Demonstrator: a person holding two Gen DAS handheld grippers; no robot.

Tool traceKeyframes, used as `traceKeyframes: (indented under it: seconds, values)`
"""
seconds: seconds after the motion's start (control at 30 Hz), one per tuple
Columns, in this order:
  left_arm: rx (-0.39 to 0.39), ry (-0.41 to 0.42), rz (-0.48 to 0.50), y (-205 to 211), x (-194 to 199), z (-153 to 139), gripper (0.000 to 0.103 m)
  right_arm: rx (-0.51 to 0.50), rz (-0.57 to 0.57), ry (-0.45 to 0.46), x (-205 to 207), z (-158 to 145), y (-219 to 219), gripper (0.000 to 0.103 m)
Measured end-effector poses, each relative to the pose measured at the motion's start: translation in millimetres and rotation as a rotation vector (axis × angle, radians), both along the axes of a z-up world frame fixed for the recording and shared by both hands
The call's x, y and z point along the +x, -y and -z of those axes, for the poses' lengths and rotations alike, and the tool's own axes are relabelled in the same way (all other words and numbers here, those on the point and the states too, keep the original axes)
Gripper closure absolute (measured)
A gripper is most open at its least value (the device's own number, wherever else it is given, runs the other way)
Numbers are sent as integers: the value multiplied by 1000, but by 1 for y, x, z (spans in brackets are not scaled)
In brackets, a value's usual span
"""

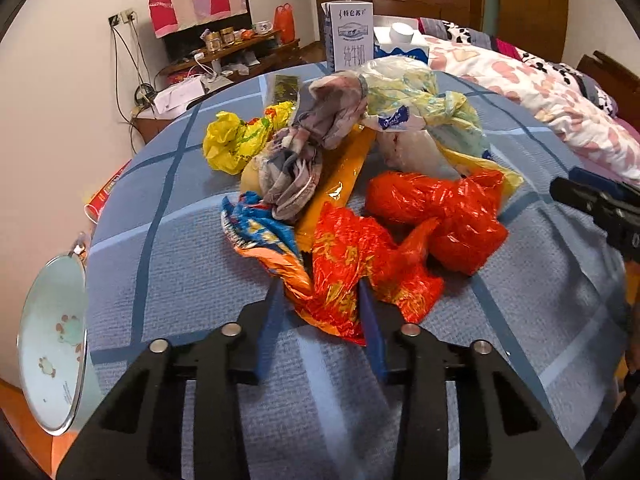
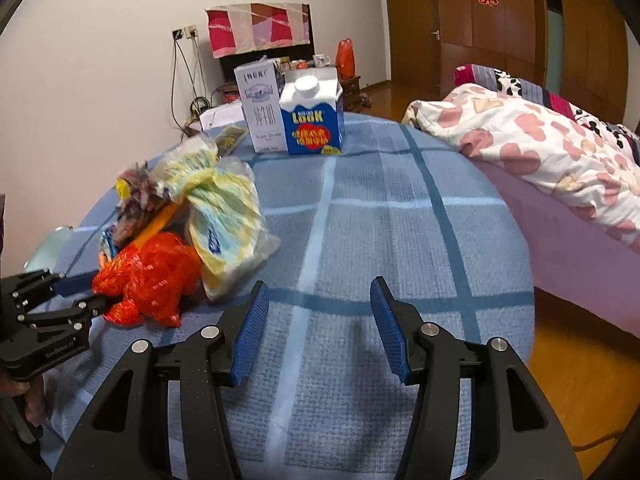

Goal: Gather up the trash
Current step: 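Grasp the red-and-blue wrapper with the left tool while the right tool grasps the yellow bag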

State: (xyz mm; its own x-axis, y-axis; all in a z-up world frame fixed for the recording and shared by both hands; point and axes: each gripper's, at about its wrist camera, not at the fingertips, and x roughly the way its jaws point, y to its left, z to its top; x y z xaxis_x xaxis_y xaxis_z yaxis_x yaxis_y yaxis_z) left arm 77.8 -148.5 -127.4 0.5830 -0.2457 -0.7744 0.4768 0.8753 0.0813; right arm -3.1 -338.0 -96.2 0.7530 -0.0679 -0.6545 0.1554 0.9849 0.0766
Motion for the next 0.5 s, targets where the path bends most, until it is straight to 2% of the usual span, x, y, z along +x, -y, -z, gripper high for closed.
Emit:
traceKeyframes:
  seconds: [0.1,0.27,0.33,0.5]
  values:
    - [-2,22,0,-11,-7,-9,70,-4,-11,14,6,-10,-3,50]
    - [32,133,-49,-37,-15,-37,70,-41,-56,-4,37,-19,-21,50]
    - [49,170,-71,-45,-14,-45,70,-22,-87,-20,51,-19,-28,50]
    - [53,172,-95,-60,-8,-45,70,-13,-142,-83,75,-9,-43,51]
